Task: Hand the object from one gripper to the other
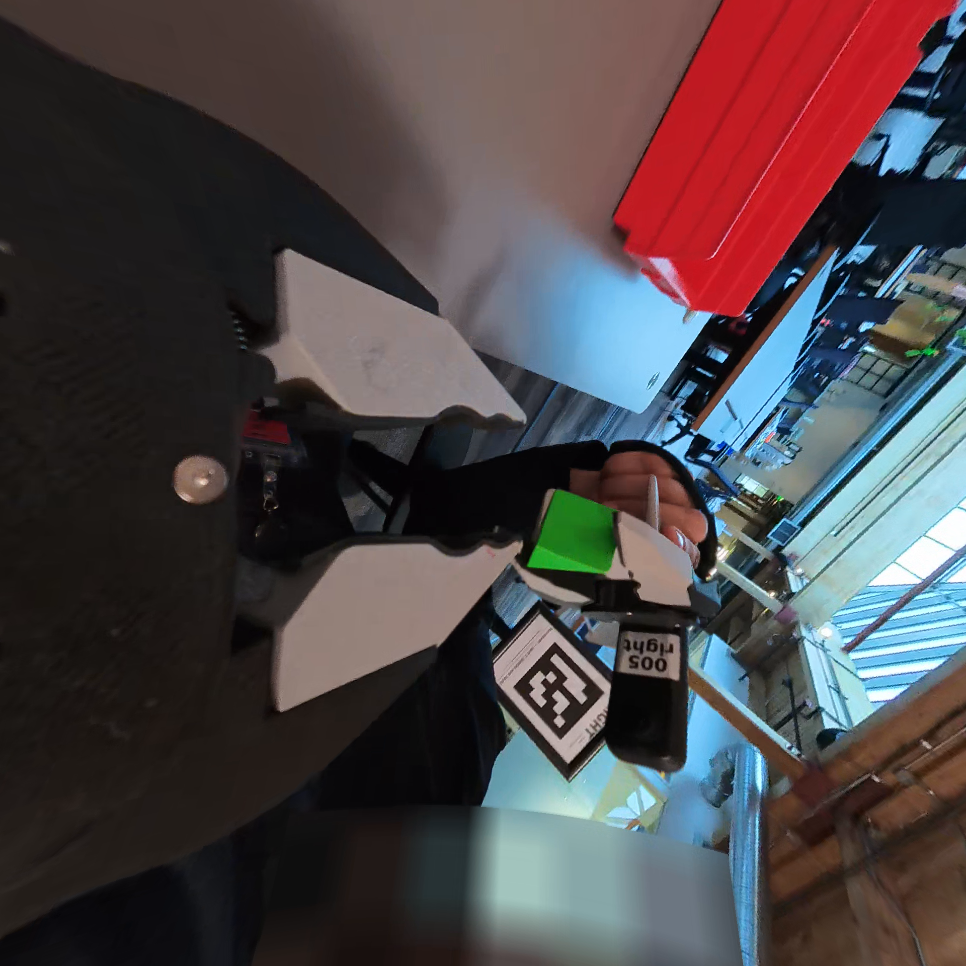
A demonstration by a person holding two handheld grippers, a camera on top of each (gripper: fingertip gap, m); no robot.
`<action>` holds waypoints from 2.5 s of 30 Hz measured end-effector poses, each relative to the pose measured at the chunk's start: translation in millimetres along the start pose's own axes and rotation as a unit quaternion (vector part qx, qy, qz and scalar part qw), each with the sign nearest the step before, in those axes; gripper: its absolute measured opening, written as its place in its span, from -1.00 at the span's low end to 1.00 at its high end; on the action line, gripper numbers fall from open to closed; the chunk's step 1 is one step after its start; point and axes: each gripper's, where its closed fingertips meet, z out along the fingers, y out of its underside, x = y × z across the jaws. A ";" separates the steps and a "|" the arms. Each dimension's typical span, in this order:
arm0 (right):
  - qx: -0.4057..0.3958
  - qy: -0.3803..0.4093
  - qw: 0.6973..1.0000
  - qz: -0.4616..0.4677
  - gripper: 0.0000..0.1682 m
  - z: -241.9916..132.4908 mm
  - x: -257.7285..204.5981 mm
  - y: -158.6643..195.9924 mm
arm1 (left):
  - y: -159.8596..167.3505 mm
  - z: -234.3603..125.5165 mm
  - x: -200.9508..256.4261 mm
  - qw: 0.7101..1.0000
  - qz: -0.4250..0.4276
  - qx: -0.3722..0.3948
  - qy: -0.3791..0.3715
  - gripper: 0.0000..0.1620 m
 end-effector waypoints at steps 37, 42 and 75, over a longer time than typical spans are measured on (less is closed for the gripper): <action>-0.603 0.186 0.626 0.457 -0.40 -129.2 180.7 514.2 | -53.7 -88.2 -5.9 0.989 0.062 0.105 -0.089 -0.65; -0.641 0.184 0.605 0.436 -0.40 -132.3 179.0 524.4 | -51.9 -87.6 -16.3 0.990 0.048 0.103 -0.087 -0.65; -0.463 0.175 0.552 0.671 -0.50 -94.6 156.5 520.0 | -49.4 -86.4 -11.0 0.990 0.053 0.099 -0.081 -0.66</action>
